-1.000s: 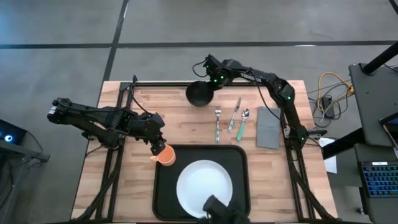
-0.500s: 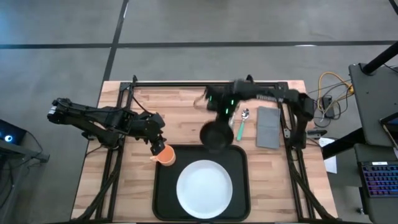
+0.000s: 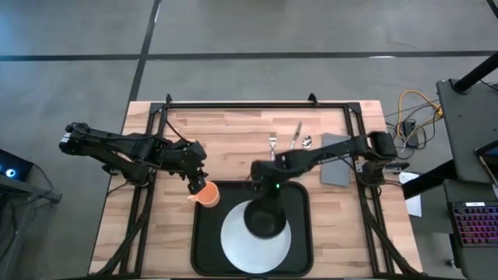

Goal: Set up tray
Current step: Put the black bowl on the white plate

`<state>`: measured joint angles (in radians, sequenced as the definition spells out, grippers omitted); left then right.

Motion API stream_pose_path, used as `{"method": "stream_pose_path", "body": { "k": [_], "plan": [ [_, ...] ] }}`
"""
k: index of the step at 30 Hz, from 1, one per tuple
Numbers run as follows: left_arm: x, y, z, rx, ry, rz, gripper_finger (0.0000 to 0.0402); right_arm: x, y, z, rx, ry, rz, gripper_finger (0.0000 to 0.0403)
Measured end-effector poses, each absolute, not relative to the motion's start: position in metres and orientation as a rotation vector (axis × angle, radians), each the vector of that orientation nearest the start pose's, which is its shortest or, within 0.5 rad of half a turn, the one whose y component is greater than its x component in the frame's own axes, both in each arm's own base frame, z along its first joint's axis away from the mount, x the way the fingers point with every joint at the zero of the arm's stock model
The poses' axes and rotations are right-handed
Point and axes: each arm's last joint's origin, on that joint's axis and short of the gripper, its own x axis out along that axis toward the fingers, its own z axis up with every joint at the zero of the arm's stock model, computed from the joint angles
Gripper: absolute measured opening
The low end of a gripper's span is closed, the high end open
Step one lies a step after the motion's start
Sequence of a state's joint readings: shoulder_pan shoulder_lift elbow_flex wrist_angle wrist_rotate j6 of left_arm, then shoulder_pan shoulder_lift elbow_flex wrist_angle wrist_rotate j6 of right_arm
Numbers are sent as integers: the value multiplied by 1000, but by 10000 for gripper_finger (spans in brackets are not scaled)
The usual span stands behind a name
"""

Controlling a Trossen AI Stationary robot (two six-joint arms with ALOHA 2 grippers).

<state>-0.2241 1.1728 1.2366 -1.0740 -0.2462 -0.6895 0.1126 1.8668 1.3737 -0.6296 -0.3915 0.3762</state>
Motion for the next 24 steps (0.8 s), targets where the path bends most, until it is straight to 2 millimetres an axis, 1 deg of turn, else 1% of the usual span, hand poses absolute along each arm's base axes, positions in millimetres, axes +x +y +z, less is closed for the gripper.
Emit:
{"method": "stream_pose_path", "body": {
  "k": [2, 4, 9, 11, 14, 20, 24],
  "plan": [
    [206, -40, 341, -390, 923, 349, 171, 378, 64, 205, 460, 1176, 267, 9],
    [206, -40, 341, -383, 924, 345, 171, 379, 70, 204, 453, 1153, 256, 9],
    [206, -40, 341, -381, 924, 344, 171, 378, 71, 196, 468, 1134, 230, 10],
    [206, -40, 341, -381, 924, 344, 171, 379, 71, 194, 492, 1114, 223, 20],
    [206, -40, 341, -382, 924, 344, 171, 380, 72, 192, 525, 1093, 216, 55],
    [207, -40, 342, -390, 908, 340, 171, 380, 71, 192, 531, 1096, 205, 144],
    [207, -40, 342, -390, 908, 341, 171, 378, 71, 195, 545, 1109, 199, 183]
  ]
}}
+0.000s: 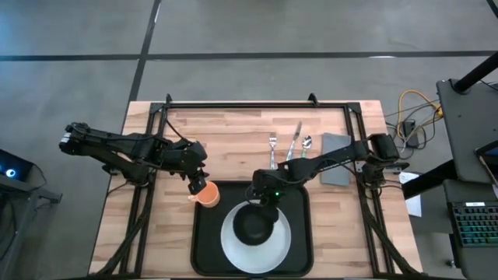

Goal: Set up tray
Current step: Put the black bowl on the white plate, then adjust the white plate

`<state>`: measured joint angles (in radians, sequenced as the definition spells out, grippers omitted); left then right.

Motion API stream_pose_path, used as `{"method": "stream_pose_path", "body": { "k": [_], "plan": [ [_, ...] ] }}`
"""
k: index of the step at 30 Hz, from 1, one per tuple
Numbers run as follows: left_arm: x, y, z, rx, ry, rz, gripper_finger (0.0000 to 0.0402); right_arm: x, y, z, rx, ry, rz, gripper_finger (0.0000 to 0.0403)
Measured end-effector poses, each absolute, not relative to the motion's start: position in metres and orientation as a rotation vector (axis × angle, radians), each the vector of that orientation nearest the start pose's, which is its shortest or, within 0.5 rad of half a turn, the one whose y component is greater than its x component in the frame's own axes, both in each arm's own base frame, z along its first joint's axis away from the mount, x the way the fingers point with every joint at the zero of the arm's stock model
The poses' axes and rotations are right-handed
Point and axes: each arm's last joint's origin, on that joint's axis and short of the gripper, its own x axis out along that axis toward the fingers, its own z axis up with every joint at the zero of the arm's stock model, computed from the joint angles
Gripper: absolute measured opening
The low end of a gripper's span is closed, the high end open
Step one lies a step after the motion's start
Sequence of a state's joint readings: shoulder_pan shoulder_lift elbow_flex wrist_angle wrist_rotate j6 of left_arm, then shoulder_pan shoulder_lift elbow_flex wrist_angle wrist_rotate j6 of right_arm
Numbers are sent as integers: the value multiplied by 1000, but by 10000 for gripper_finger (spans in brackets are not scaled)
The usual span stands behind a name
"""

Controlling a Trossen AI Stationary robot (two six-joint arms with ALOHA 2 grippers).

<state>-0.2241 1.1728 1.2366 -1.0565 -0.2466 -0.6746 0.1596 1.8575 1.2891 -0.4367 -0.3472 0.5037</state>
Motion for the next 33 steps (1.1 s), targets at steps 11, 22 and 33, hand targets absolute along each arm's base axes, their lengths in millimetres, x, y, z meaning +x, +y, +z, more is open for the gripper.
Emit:
{"method": "stream_pose_path", "body": {
  "k": [11, 22, 33],
  "plan": [
    [207, -40, 342, -390, 909, 341, 171, 368, 80, 197, 514, 1206, 272, 197],
    [207, -40, 342, -381, 911, 337, 171, 343, 69, 221, 341, 1250, 119, 169],
    [207, -40, 341, -359, 918, 327, 171, 313, 57, 177, 337, 1495, -45, 135]
  ]
}}
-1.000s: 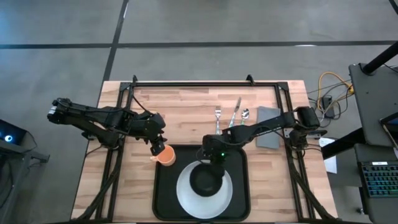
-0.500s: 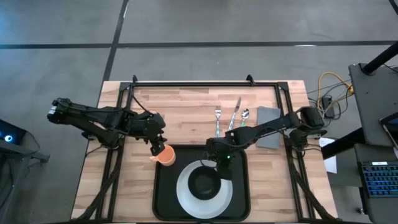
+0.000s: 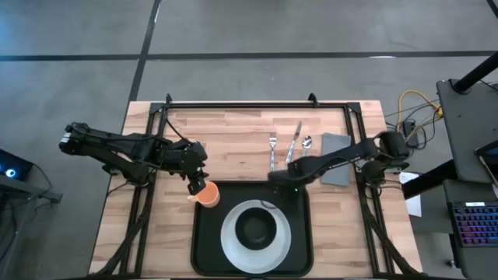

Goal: Set up tray
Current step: Adjust the white plate, then put the gray napkin on the black tray to the right of the white plate

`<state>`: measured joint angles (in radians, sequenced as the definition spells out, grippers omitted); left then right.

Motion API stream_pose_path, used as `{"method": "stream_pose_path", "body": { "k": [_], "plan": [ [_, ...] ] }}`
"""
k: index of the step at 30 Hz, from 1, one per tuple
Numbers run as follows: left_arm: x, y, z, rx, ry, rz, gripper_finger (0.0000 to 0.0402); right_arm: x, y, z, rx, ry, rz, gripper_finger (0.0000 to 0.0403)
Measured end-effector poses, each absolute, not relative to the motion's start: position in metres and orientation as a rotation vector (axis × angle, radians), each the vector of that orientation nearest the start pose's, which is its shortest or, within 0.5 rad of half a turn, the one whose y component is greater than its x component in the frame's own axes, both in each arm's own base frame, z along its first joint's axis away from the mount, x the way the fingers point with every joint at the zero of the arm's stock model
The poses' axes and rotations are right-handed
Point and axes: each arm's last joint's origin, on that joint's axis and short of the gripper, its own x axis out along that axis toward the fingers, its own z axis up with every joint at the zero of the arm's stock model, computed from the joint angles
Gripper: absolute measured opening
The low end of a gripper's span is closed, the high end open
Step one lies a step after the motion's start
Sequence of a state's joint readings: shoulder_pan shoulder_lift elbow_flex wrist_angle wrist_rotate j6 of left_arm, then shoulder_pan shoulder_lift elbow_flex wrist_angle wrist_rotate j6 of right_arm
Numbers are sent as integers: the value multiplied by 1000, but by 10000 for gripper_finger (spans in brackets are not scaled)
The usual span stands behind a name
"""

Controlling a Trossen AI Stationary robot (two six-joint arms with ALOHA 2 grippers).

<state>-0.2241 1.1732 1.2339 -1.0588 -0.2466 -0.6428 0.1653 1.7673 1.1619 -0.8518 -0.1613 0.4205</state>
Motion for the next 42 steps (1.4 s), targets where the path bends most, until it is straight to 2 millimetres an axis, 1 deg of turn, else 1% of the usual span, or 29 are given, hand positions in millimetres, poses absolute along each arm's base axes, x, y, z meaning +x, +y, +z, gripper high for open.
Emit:
{"method": "stream_pose_path", "body": {
  "k": [2, 4, 6, 10, 14, 17, 22, 28, 30, 32, 39, 42],
  "plan": [
    [207, -40, 341, -358, 918, 327, 171, 304, 63, 165, 320, 1546, -35, 131],
    [207, -40, 340, -356, 921, 328, 171, 298, 69, 158, 293, 1571, -18, 128],
    [207, -40, 339, -355, 925, 329, 171, 294, 78, 154, 282, 1582, 36, 127],
    [207, -40, 336, -351, 933, 332, 171, 296, 98, 153, 276, 1514, 193, 131],
    [207, -40, 333, -348, 943, 335, 171, 300, 113, 153, 218, 1415, 290, 132],
    [207, -40, 330, -345, 951, 337, 171, 302, 118, 150, 204, 1371, 320, 130],
    [207, -40, 330, -344, 953, 338, 171, 309, 120, 142, 212, 1344, 320, 133],
    [206, -40, 330, -344, 954, 338, 171, 323, 125, 148, 224, 1264, 340, 136],
    [206, -40, 330, -344, 954, 338, 171, 325, 124, 151, 220, 1252, 329, 137],
    [206, -40, 330, -343, 955, 339, 171, 322, 121, 152, 202, 1293, 271, 137],
    [207, -40, 330, -326, 955, 328, 171, 300, 102, 161, 111, 1537, -92, 139],
    [207, -40, 330, -325, 955, 327, 171, 292, 94, 170, 158, 1578, -189, 142]
  ]
}}
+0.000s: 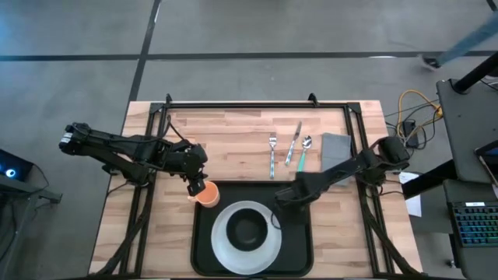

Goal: Set up tray
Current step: Put the gray napkin on the black tray to the right of the white plate

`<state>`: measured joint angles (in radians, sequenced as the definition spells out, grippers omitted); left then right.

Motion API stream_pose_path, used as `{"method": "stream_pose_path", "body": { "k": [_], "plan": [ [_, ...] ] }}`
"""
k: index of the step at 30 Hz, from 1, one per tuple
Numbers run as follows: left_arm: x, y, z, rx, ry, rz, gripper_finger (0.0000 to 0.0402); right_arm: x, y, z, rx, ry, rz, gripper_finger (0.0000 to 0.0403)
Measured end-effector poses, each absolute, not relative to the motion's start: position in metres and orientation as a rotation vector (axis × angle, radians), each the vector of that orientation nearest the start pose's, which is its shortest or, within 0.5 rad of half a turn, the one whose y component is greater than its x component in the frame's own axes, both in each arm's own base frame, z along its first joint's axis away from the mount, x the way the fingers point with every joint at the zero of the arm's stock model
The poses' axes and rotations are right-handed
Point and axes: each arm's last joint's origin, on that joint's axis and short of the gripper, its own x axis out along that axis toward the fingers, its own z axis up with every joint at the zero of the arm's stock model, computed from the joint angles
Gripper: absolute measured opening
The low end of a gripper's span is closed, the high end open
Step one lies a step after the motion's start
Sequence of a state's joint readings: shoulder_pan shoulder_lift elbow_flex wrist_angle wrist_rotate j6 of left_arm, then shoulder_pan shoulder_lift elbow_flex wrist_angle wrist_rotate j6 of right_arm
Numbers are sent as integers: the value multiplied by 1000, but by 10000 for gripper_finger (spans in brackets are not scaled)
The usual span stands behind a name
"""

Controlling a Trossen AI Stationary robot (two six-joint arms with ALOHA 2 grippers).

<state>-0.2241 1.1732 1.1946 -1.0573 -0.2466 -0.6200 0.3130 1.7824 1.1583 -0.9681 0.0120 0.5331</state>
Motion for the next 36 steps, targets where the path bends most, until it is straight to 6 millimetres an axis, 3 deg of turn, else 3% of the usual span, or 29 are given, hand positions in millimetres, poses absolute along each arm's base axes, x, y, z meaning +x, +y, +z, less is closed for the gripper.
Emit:
{"method": "stream_pose_path", "body": {
  "k": [6, 11, 13, 16, 21, 28, 36],
  "plan": [
    [207, -40, 330, -326, 952, 326, 171, 270, 68, 200, 347, 1573, -586, 151],
    [208, -40, 325, -325, 953, 327, 171, 223, 33, 225, 507, 1607, -1159, 152],
    [209, -40, 322, -326, 949, 326, 171, 207, 20, 226, 587, 1610, -1267, 153],
    [210, -40, 317, -325, 952, 327, 171, 193, 4, 216, 778, 1618, -1277, 156],
    [212, -41, 312, -329, 943, 324, 171, 189, -15, 188, 967, 1506, -1223, 161],
    [212, -41, 316, -333, 931, 321, 171, 195, -25, 154, 1005, 1467, -1258, 167],
    [212, -41, 316, -334, 932, 322, 171, 205, -27, 155, 984, 1465, -1241, 165]
  ]
}}
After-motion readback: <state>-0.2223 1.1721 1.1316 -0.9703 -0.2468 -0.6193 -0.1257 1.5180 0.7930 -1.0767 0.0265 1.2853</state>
